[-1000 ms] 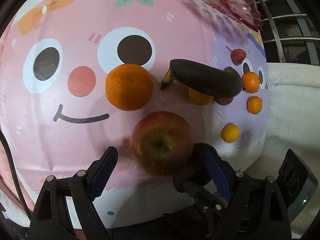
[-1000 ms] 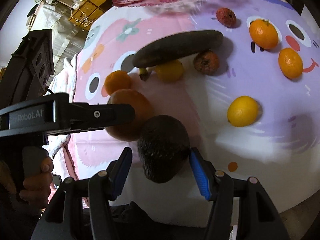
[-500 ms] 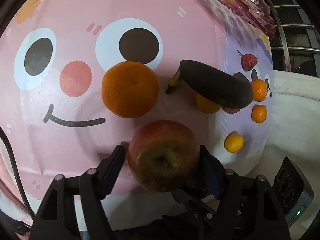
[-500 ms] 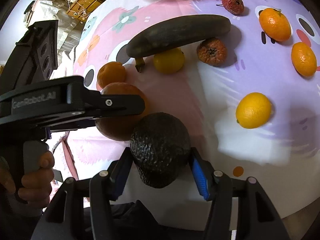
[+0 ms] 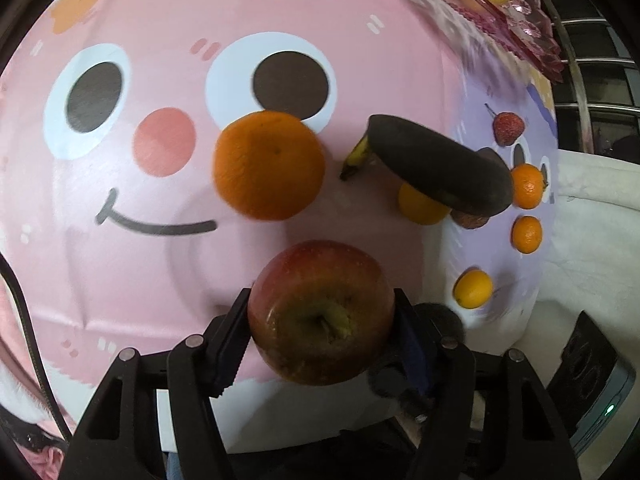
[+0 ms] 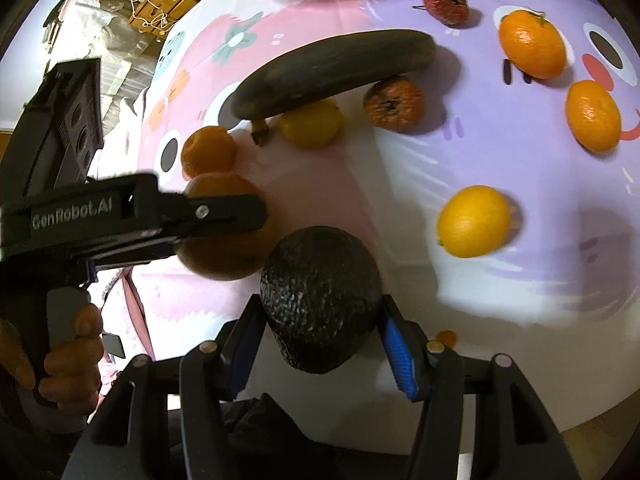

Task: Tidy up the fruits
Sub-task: 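Grasp the red apple with the left tool while the right tool grasps the avocado, then carry the apple and avocado into the pink bowl and open both tools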

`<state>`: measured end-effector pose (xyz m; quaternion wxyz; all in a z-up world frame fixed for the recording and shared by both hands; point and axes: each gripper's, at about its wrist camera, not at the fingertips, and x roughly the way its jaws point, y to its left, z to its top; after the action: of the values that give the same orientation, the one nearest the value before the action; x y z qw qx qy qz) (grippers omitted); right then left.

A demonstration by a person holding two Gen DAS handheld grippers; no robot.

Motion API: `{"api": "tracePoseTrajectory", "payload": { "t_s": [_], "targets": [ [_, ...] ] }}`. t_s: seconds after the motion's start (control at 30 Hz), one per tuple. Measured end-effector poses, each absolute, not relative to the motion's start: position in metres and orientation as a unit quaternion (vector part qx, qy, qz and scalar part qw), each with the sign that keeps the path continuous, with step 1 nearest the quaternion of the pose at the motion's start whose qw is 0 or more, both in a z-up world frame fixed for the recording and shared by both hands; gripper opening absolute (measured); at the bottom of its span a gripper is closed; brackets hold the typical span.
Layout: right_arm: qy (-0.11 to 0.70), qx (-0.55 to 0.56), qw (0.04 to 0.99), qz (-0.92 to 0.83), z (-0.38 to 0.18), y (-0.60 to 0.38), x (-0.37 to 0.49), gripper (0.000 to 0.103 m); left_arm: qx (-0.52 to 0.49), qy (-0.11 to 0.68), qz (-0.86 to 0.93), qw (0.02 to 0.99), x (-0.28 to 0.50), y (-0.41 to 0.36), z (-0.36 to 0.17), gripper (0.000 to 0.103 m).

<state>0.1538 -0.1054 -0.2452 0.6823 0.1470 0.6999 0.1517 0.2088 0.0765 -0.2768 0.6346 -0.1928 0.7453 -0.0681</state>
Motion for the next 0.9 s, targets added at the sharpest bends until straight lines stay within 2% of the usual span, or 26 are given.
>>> {"api": "tracePoseTrajectory", "payload": {
  "t_s": [0.23,0.9],
  "targets": [
    [0.684,0.134,0.698,0.167,-0.221,-0.116,0.164,0.057,-0.199,0.731,-0.040,0.651,0.202,0.087,-0.249,0.064],
    [0.584,0.115,0.770,0.228,-0.104,-0.149,0.225,0.057,-0.192,0.615,-0.027,0.764,0.241,0.089,-0.096,0.064]
  ]
}}
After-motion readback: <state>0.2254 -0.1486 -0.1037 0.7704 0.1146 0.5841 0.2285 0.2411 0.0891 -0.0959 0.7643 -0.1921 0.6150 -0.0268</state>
